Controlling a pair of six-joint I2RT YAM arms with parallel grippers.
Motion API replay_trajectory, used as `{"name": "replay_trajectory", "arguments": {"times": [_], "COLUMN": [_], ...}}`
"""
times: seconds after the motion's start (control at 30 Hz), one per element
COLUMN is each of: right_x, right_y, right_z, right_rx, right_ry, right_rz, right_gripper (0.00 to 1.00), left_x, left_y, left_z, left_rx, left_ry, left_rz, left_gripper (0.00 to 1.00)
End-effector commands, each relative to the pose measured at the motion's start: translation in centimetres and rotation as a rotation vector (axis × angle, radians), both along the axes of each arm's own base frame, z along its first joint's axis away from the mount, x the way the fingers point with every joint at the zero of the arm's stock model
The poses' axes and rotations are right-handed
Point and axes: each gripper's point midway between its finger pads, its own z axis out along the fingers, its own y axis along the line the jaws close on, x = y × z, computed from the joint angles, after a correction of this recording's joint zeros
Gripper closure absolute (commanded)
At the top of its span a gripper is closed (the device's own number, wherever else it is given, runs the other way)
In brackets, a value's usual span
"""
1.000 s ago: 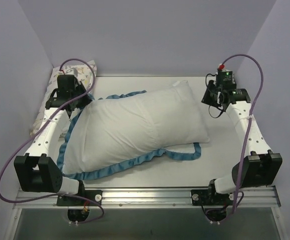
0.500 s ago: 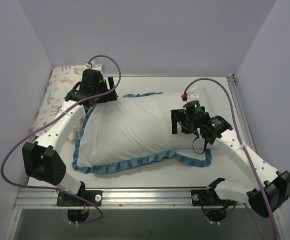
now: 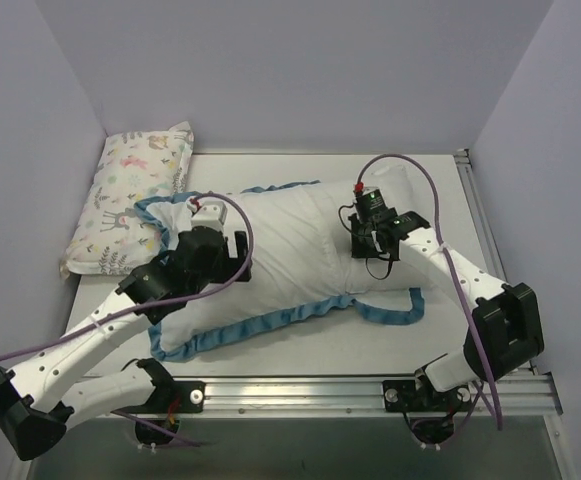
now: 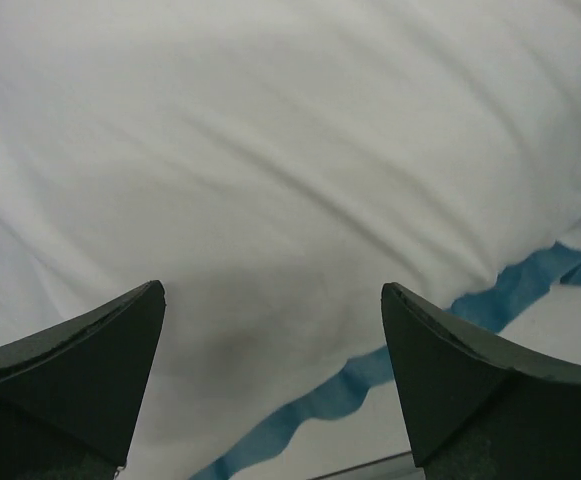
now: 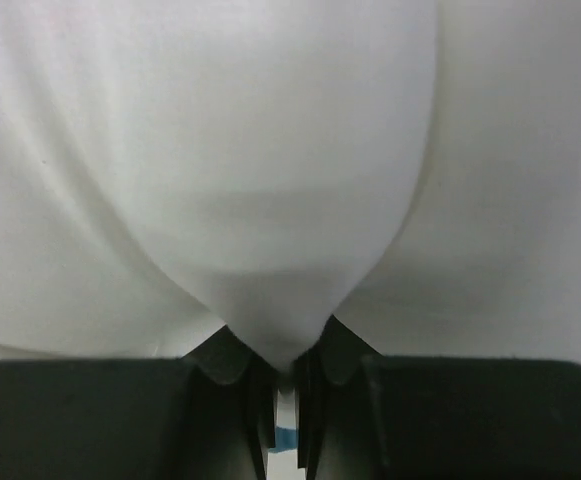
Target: Remove the pillowcase from the pillow
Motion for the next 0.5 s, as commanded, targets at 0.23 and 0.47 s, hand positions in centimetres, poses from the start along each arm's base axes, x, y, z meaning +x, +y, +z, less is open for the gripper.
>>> {"name": "replay_trajectory", "arguments": {"times": [0.23, 0.47], "right_x": [2.5, 1.8], "right_y": [2.0, 1.6], "right_z": [4.4, 4.6], "right_rx": [0.163, 0.160], "right_ry": [-0.040, -0.045], "right_rz": [0.017, 0.022], "right_gripper": [1.00, 1.00], "left_x": [-6.6, -8.5], "left_y": [-3.8, -5.3], "left_z": [-5.2, -9.8], "left_rx": [-0.008, 0.128], "left_ry": [0.088, 0.120], "left_rz": [-0.062, -0.079], "left_gripper": [0.03, 0.03]}}
